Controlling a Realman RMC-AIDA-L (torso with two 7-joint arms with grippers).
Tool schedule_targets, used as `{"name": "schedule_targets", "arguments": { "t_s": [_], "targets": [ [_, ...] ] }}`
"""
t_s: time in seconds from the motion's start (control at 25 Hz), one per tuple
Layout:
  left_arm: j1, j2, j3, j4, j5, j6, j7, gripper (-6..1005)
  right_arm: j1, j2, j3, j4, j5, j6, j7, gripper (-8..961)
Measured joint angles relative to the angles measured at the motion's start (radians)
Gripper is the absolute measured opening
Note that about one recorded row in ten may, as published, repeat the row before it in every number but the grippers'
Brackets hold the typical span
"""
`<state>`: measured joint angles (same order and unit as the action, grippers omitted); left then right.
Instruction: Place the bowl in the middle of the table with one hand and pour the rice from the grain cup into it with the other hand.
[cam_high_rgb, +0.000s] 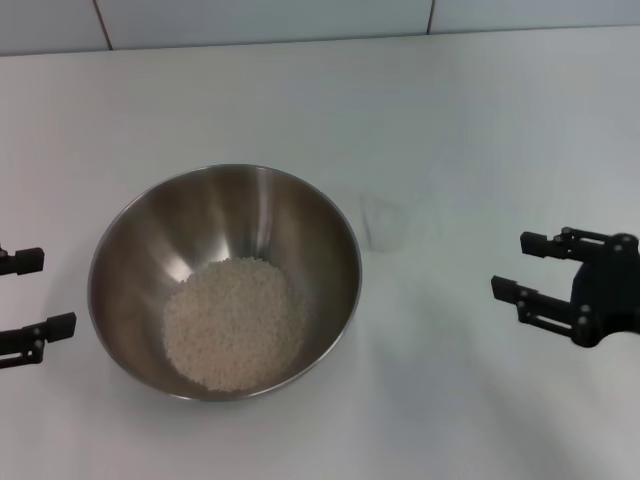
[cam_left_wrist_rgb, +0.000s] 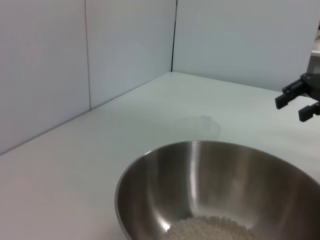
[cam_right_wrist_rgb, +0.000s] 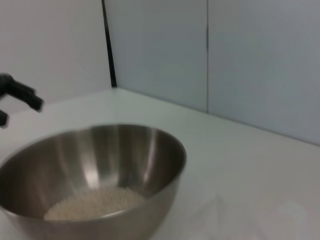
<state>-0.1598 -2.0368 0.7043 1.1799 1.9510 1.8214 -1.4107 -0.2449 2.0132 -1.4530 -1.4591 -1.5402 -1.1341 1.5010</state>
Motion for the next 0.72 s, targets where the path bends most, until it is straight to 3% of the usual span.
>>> {"name": "schedule_targets", "arguments": {
  "t_s": [0.04,0.08,0.2,0.44,0.72],
  "targets": [
    [0.004,-0.001,-0.001,0.002,0.000,0.002,0.001,809,0.021,0.047,0.085,-0.009,-0.084,-0.092,0.004,600],
    [0.009,-0.002,-0.005,0.003,0.000,0.012,0.000,809,0.056,0.069,0.163,-0.006,-0.155,-0.197,0.014,600],
    [0.012,-0.002,-0.015,-0.001,0.000,0.025,-0.003,809,0.082,0.061,0.189,0.002,-0.160,-0.250,0.025,600],
    [0.025,-0.011,-0.025,0.017,0.002,0.042,-0.003,810,0.080,0.064,0.281,-0.046,-0.140,-0.360,0.001,600],
    [0.024,-0.015,-0.025,0.018,0.012,0.053,-0.004,810,0.086,0.067,0.311,-0.056,-0.136,-0.374,0.003,600]
  ]
}}
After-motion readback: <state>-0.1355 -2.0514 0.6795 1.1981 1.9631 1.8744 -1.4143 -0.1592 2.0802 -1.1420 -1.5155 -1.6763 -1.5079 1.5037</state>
